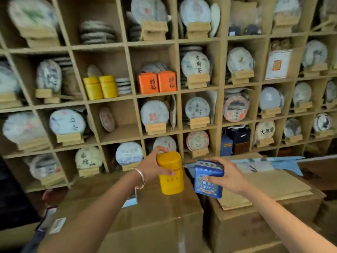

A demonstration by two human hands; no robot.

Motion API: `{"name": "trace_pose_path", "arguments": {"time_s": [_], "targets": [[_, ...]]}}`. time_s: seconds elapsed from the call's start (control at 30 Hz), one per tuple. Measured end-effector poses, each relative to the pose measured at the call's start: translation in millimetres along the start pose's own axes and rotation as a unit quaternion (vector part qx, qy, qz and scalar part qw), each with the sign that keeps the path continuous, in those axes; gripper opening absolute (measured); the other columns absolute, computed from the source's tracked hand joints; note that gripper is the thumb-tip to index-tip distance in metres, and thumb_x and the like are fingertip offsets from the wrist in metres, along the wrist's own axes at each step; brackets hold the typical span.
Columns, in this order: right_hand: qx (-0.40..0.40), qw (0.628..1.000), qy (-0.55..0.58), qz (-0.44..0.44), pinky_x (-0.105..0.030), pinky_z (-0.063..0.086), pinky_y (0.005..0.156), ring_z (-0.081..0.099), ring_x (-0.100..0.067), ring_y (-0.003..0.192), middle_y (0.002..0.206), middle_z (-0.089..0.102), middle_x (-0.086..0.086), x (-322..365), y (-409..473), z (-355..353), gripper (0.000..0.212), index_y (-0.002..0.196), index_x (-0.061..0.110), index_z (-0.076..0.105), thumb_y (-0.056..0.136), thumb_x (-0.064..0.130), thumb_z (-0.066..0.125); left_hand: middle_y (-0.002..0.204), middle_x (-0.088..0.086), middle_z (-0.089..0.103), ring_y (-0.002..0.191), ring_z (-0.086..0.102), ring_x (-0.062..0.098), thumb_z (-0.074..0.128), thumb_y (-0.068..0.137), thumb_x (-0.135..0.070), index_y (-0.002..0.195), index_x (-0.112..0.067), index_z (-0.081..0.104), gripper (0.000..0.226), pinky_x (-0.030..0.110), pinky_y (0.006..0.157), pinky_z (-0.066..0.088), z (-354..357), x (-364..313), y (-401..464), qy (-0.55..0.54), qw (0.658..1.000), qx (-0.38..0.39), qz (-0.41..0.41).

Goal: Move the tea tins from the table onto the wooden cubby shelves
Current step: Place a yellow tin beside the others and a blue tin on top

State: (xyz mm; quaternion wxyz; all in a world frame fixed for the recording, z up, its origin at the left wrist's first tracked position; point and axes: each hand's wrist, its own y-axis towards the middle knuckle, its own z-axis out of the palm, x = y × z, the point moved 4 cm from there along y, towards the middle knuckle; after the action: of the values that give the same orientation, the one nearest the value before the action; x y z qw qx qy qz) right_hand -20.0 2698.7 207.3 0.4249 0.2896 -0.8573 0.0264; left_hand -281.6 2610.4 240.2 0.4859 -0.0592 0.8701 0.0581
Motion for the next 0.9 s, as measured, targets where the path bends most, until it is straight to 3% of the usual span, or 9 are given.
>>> {"name": "trace_pose_path", "arguments": {"time_s": [0.03, 0.13, 0.33, 0.5, 0.57, 0.7, 0.77, 0.9], "targets": [[0.014, 1.000, 0.010, -0.009, -0.007, 0.048, 0.076, 0.060, -0.002, 0.094, 0.111, 0.061, 0.008, 17, 13, 12, 0.061, 0.118, 0.028, 0.052, 0.067, 0.033, 0.085, 0.110, -0.001, 0.054, 0.093, 0.061, 0.016, 0.089, 0.060, -0.013, 0.118, -0.026, 0.044, 0.075, 0.034, 0.075, 0.058, -22, 1, -3, 0.000, 1.000, -0.014, 0.004], [0.056, 0.997, 0.042, -0.038, -0.032, 0.057, 0.082, 0.064, -0.005, 0.095, 0.112, 0.062, 0.006, 63, 53, 44, 0.058, 0.114, 0.030, 0.052, 0.067, 0.029, 0.086, 0.110, -0.004, 0.051, 0.091, 0.059, 0.013, 0.088, 0.062, -0.016, 0.123, -0.027, 0.043, 0.076, 0.025, 0.066, 0.055, -83, -1, -8, 0.015, 0.998, -0.060, 0.008], [0.114, 0.987, 0.053, -0.095, -0.029, 0.058, 0.075, 0.066, -0.003, 0.093, 0.108, 0.064, 0.012, 136, 122, 89, 0.051, 0.109, 0.037, 0.052, 0.069, 0.033, 0.084, 0.114, -0.002, 0.052, 0.096, 0.057, 0.012, 0.088, 0.061, -0.024, 0.120, -0.029, 0.044, 0.074, 0.023, 0.073, 0.054, -184, -14, 5, 0.054, 0.991, -0.117, 0.017], [0.121, 0.980, 0.100, -0.123, -0.022, 0.057, 0.070, 0.065, -0.002, 0.093, 0.109, 0.063, 0.010, 168, 182, 111, 0.050, 0.112, 0.028, 0.054, 0.072, 0.023, 0.084, 0.115, 0.001, 0.055, 0.099, 0.060, 0.019, 0.090, 0.052, -0.034, 0.114, -0.034, 0.045, 0.077, 0.034, 0.076, 0.057, -245, -29, 44, 0.082, 0.986, -0.145, 0.027], [0.121, 0.977, 0.118, -0.130, -0.025, 0.058, 0.073, 0.067, -0.002, 0.091, 0.110, 0.064, 0.008, 171, 212, 113, 0.050, 0.112, 0.027, 0.055, 0.071, 0.023, 0.084, 0.114, 0.002, 0.056, 0.097, 0.061, 0.019, 0.089, 0.057, -0.030, 0.115, -0.033, 0.044, 0.074, 0.031, 0.072, 0.056, -266, -35, 64, 0.087, 0.984, -0.150, 0.031], [0.133, 0.970, 0.146, -0.145, -0.040, 0.058, 0.084, 0.069, -0.008, 0.094, 0.109, 0.067, 0.005, 176, 277, 108, 0.050, 0.109, 0.029, 0.058, 0.068, 0.020, 0.086, 0.117, 0.001, 0.054, 0.100, 0.060, 0.020, 0.087, 0.063, -0.029, 0.118, -0.037, 0.042, 0.072, 0.035, 0.082, 0.056, -306, -45, 114, 0.111, 0.981, -0.158, 0.029], [0.127, 0.967, 0.160, -0.155, -0.044, 0.057, 0.086, 0.070, -0.012, 0.094, 0.106, 0.069, 0.003, 178, 310, 103, 0.050, 0.108, 0.026, 0.060, 0.067, 0.017, 0.086, 0.118, -0.001, 0.050, 0.101, 0.057, 0.019, 0.085, 0.065, -0.028, 0.121, -0.037, 0.041, 0.072, 0.029, 0.077, 0.054, -325, -54, 140, 0.122, 0.977, -0.174, 0.028], [0.135, 0.962, 0.176, -0.162, -0.041, 0.058, 0.085, 0.070, -0.015, 0.095, 0.106, 0.069, -0.001, 179, 360, 102, 0.049, 0.109, 0.020, 0.060, 0.068, 0.012, 0.085, 0.120, 0.001, 0.046, 0.098, 0.054, 0.018, 0.084, 0.068, -0.025, 0.128, -0.031, 0.041, 0.074, 0.023, 0.069, 0.051, -360, -72, 189, 0.144, 0.965, -0.215, 0.039]]}}
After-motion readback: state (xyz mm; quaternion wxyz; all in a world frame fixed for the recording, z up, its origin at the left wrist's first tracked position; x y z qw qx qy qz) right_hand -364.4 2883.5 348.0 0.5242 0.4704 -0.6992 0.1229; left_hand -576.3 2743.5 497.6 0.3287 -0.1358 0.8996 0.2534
